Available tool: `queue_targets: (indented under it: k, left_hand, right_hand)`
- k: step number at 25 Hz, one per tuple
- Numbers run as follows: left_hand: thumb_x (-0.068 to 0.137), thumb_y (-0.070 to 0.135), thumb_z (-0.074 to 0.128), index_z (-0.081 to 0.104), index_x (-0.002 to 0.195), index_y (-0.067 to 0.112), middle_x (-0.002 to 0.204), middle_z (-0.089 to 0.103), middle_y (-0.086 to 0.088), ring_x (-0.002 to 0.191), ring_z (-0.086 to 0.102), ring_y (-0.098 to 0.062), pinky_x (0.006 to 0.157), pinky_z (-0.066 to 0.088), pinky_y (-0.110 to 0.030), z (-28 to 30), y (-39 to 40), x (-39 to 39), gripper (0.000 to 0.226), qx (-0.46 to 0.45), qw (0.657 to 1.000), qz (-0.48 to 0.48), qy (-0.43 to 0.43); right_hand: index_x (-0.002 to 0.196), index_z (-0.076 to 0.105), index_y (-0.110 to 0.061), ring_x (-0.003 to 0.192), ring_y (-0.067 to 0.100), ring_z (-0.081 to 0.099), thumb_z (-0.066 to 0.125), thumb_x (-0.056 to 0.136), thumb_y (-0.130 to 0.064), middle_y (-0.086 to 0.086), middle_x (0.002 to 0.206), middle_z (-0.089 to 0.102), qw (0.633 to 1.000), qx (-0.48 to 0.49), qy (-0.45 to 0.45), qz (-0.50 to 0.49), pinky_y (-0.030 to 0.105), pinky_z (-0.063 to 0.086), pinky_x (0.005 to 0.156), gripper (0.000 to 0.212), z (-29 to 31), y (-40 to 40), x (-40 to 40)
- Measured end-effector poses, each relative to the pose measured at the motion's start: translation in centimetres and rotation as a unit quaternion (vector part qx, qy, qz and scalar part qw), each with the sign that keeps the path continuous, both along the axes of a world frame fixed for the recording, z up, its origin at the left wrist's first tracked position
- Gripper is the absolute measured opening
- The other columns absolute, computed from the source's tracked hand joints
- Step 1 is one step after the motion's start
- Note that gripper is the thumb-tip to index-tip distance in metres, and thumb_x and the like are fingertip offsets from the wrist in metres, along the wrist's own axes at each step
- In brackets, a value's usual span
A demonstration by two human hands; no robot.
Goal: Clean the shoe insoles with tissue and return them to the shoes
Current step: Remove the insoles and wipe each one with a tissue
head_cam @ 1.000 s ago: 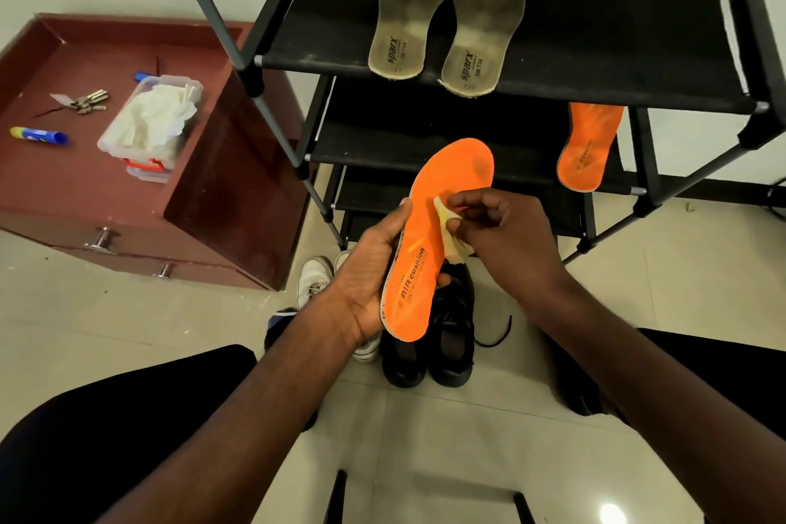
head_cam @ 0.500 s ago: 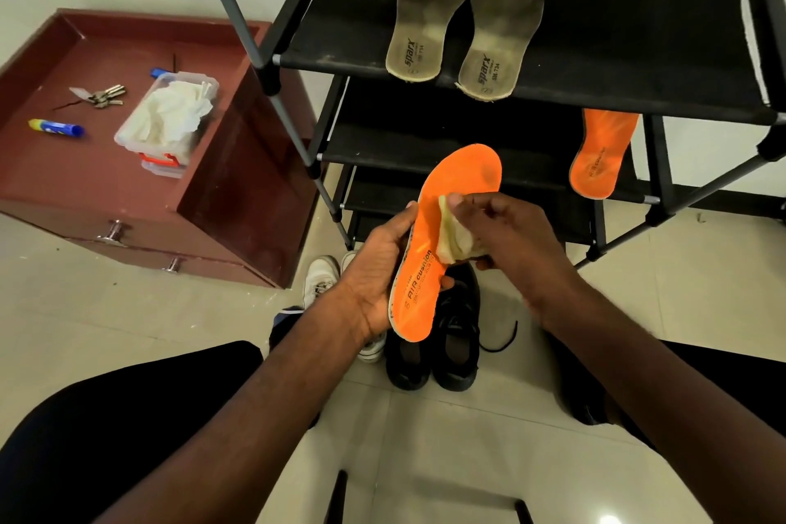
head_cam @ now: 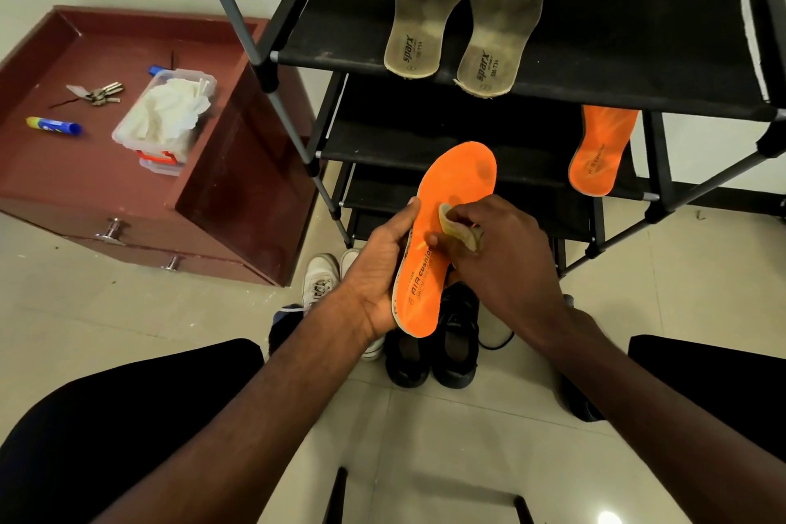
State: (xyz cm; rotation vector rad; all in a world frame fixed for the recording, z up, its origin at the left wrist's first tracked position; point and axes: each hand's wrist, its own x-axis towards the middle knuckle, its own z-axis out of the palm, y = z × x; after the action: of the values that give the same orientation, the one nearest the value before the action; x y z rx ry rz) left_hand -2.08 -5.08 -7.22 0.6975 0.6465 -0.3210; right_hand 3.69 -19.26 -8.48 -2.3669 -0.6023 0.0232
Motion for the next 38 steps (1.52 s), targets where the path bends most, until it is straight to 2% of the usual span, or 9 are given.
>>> queue_targets:
  k: [5, 7, 12, 15, 21, 27, 31, 35, 38]
  left_hand:
    - [0.106, 0.051, 0.049, 0.073, 0.114, 0.012, 0.099, 0.078, -0.011, 0.083, 0.075, -0.023, 0.080, 0.062, -0.039, 0.0, -0.1, -0.2, 0.046, -0.006, 1.000, 0.009, 0.003]
    - [0.106, 0.052, 0.047, 0.073, 0.113, 0.013, 0.098, 0.078, -0.011, 0.083, 0.076, -0.025, 0.085, 0.060, -0.043, 0.4, -0.4, -0.3, 0.048, -0.006, 1.000, 0.002, 0.006]
    - [0.107, 0.051, 0.045, 0.070, 0.119, 0.012, 0.095, 0.078, -0.011, 0.077, 0.077, -0.023, 0.071, 0.065, -0.037, 0.7, -0.5, 0.1, 0.048, -0.001, 1.000, 0.014, 0.001]
    - [0.107, 0.051, 0.045, 0.070, 0.121, 0.012, 0.099, 0.077, -0.010, 0.080, 0.076, -0.022, 0.079, 0.063, -0.039, 0.5, -0.2, 0.1, 0.048, 0.003, 1.000, 0.017, 0.002]
    - [0.108, 0.050, 0.045, 0.072, 0.108, 0.012, 0.089, 0.077, -0.010, 0.076, 0.075, -0.023, 0.075, 0.065, -0.041, 0.8, -0.3, 0.1, 0.046, 0.018, 1.000, 0.013, -0.006]
    - [0.107, 0.051, 0.046, 0.067, 0.129, 0.009, 0.102, 0.076, -0.011, 0.090, 0.074, -0.025, 0.085, 0.061, -0.040, 0.3, -0.1, 0.1, 0.052, 0.020, 0.999, 0.028, 0.002]
    - [0.108, 0.053, 0.040, 0.069, 0.122, 0.007, 0.104, 0.077, -0.015, 0.089, 0.077, -0.028, 0.081, 0.063, -0.041, 0.4, 0.7, 0.3, 0.056, -0.014, 0.999, 0.031, 0.002]
    - [0.109, 0.053, 0.041, 0.065, 0.134, 0.007, 0.124, 0.073, -0.018, 0.103, 0.074, -0.030, 0.090, 0.061, -0.044, 0.7, 0.4, 0.3, 0.058, 0.000, 0.999, 0.035, -0.003]
    - [0.108, 0.054, 0.041, 0.063, 0.137, 0.006, 0.123, 0.073, -0.017, 0.106, 0.073, -0.030, 0.092, 0.059, -0.044, 0.5, 0.6, 0.2, 0.060, -0.015, 0.999, 0.043, 0.013]
  right_hand:
    - [0.129, 0.071, -0.015, 0.101, 0.018, 0.068, 0.070, 0.094, -0.014, 0.002, 0.121, 0.069, 1.000, -0.010, 0.005, -0.004, 0.021, 0.046, 0.084, 0.035, 0.1, 0.1, 0.3]
    - [0.129, 0.071, -0.013, 0.099, 0.021, 0.068, 0.066, 0.097, -0.014, 0.006, 0.120, 0.069, 1.000, -0.022, -0.016, -0.004, 0.030, 0.053, 0.087, 0.032, 0.2, 0.1, 0.2]
    - [0.129, 0.071, -0.013, 0.103, 0.022, 0.067, 0.067, 0.099, -0.023, 0.006, 0.121, 0.067, 1.000, 0.001, -0.024, 0.007, 0.037, 0.056, 0.091, 0.033, 0.0, 0.1, 0.1]
    - [0.133, 0.069, -0.014, 0.107, 0.019, 0.064, 0.073, 0.095, -0.026, 0.004, 0.123, 0.065, 1.000, -0.011, 0.000, 0.018, 0.032, 0.052, 0.092, 0.040, 0.0, 0.2, 0.0]
    - [0.120, 0.074, -0.012, 0.097, 0.012, 0.070, 0.072, 0.096, -0.018, 0.001, 0.115, 0.074, 0.999, 0.038, -0.016, -0.033, 0.015, 0.046, 0.082, 0.024, 0.5, 0.0, 0.6]
    - [0.122, 0.075, -0.009, 0.096, 0.020, 0.067, 0.068, 0.095, -0.010, 0.007, 0.111, 0.069, 1.000, 0.009, -0.027, 0.004, 0.026, 0.049, 0.084, 0.028, -0.1, 0.5, -0.2]
    - [0.122, 0.075, -0.008, 0.088, 0.022, 0.058, 0.072, 0.088, -0.009, 0.006, 0.099, 0.061, 0.991, 0.003, -0.062, 0.123, 0.031, 0.048, 0.073, 0.034, -0.5, 0.9, -2.6]
    - [0.124, 0.074, -0.008, 0.092, 0.029, 0.058, 0.074, 0.091, -0.008, 0.010, 0.102, 0.062, 0.992, -0.019, -0.118, 0.050, 0.036, 0.050, 0.076, 0.033, -0.2, 0.2, -0.6]
    - [0.120, 0.075, -0.009, 0.089, 0.027, 0.057, 0.077, 0.084, -0.003, 0.008, 0.097, 0.060, 0.988, -0.033, -0.104, 0.109, 0.035, 0.048, 0.070, 0.037, -0.3, 1.1, -2.1]
